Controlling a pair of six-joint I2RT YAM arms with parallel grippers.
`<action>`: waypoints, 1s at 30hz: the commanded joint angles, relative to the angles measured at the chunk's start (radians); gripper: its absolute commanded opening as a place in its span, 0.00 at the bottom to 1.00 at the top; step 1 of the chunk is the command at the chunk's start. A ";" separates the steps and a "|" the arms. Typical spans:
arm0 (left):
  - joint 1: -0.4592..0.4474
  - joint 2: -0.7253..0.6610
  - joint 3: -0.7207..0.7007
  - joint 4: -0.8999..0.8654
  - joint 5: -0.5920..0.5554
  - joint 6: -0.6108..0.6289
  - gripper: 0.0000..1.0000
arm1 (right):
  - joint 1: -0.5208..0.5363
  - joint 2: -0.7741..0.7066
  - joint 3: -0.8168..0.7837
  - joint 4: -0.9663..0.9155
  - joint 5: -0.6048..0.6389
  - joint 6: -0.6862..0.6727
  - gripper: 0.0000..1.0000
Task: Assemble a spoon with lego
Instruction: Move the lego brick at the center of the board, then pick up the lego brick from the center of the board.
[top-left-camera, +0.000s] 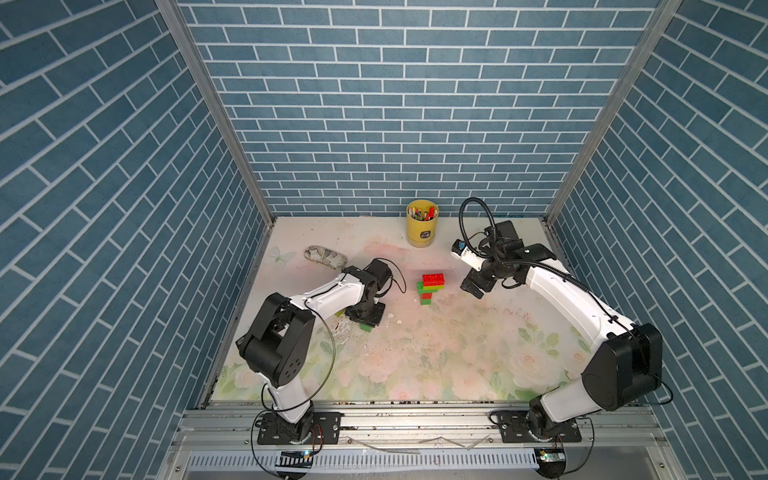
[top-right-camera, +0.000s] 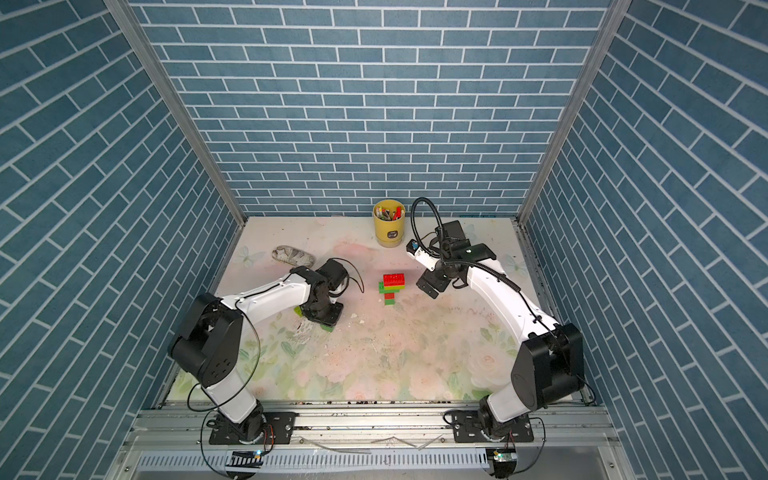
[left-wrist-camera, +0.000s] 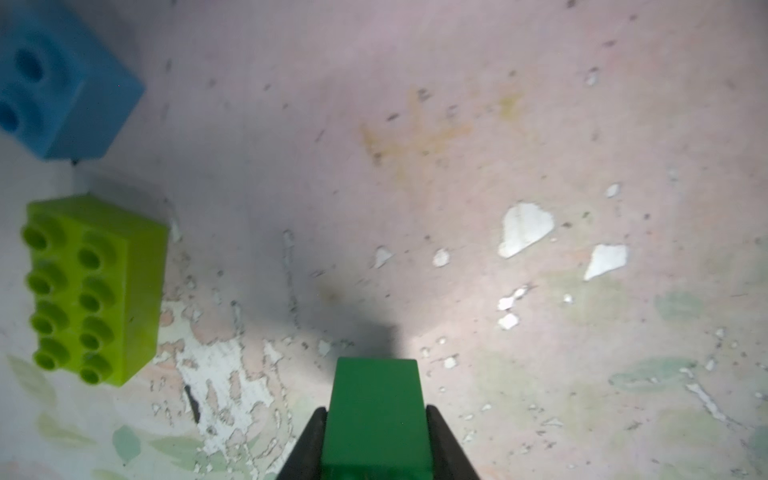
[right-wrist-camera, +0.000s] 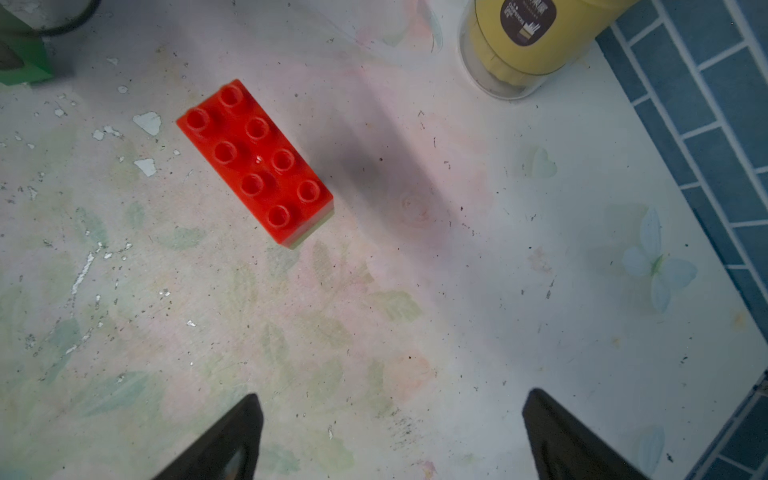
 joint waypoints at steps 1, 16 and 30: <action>-0.056 0.052 0.069 -0.016 -0.037 0.051 0.45 | -0.014 -0.052 -0.034 0.053 -0.034 0.078 0.98; -0.075 -0.031 -0.030 0.152 -0.023 0.049 0.59 | -0.053 -0.079 -0.060 0.056 -0.048 0.086 0.99; -0.075 -0.025 -0.081 0.214 -0.009 0.026 0.42 | -0.055 -0.068 -0.046 0.046 -0.052 0.087 0.98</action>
